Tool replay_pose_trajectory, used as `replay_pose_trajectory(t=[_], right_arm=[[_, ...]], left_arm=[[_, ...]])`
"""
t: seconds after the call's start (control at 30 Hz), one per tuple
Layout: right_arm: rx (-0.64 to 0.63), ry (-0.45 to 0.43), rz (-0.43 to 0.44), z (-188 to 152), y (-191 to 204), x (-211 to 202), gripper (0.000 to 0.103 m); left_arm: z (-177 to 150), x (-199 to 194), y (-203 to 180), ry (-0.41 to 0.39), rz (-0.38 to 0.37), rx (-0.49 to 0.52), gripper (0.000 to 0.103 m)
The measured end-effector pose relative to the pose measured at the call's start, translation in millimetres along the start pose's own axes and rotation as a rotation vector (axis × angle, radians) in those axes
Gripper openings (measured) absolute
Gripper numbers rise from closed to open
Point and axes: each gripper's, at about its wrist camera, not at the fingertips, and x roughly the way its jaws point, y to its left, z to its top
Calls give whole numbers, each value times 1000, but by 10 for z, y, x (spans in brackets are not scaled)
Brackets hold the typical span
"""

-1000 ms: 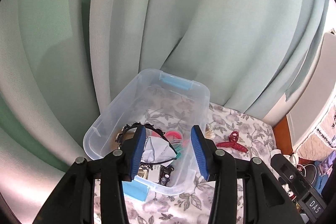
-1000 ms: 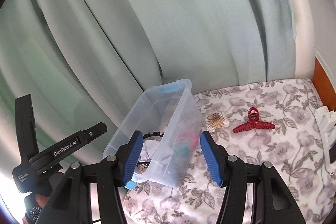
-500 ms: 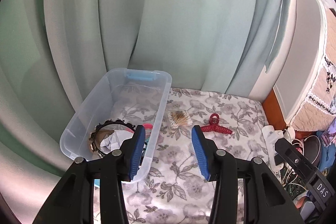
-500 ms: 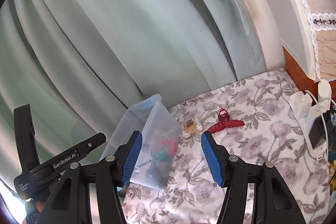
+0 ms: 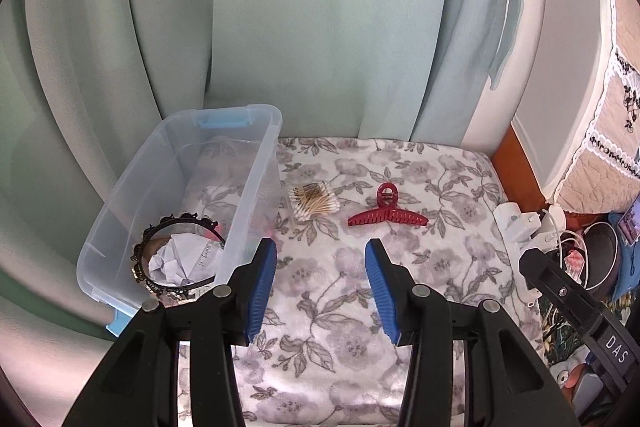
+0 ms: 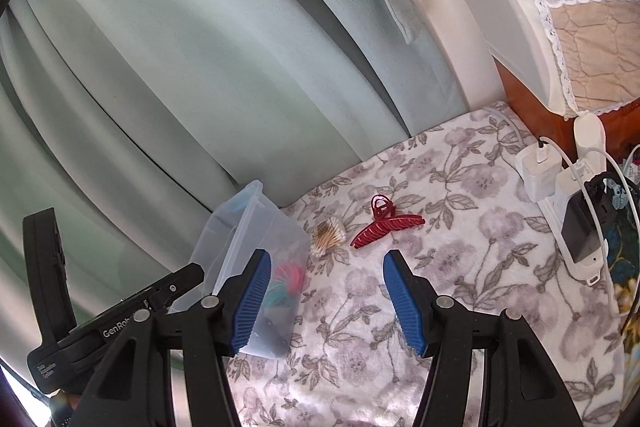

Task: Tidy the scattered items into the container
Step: 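Move both tools back toward the cotton swab pack and red claw clip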

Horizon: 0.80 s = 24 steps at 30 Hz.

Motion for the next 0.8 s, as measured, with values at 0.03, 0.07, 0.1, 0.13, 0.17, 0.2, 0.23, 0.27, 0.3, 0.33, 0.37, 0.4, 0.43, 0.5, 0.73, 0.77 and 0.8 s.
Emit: replay_pose_trajectory(t=[0.03,0.07,0.1,0.13,0.17,0.2,0.23,0.27,0.3,0.33,0.37,0.4,0.43,0.5,0.73,0.77,0.8], right_arm=[[5,6,-4,-4,-29,19,62],[9,11,-9,-7,-58,41,62],[15,16,-12,-9,-88,63,62],[20,21,-17,-12,-116,86,62],[25,27,-21,-15,-143,109,62],[30,33,-25,-18,-169,135,62],[34,40,-29,-26,-190,161,62],[37,47,-34,-30,-208,188,62],[40,55,-38,-34,-227,216,62],[42,62,-41,-37,-245,244,62],[45,70,-45,-40,-264,273,62],[48,77,-49,-44,-282,302,62],[50,85,-53,-48,-300,331,62],[56,98,-63,-56,-337,390,62],[68,146,-102,-91,-491,608,62],[64,155,-108,-90,-509,648,63],[59,164,-112,-88,-523,693,63]], left_arm=[[-3,36,-26,9,-3,4,47],[-6,71,-51,18,-5,7,47],[-11,106,-71,27,-7,10,47],[-16,144,-90,36,-10,12,47],[-20,182,-108,46,-11,14,47],[-24,222,-121,56,-13,16,47],[-28,266,-131,66,-15,18,47],[-33,310,-141,76,-16,20,47],[-38,354,-149,84,-17,22,47],[-42,398,-158,92,-18,25,47],[-45,439,-169,98,-17,28,47],[-47,481,-178,104,-17,31,47],[-48,525,-186,110,-18,34,47],[-55,614,-203,123,-17,39,47],[-124,943,-299,169,-9,90,47],[-128,988,-310,171,-6,98,47],[-127,1036,-319,173,-2,107,47]])
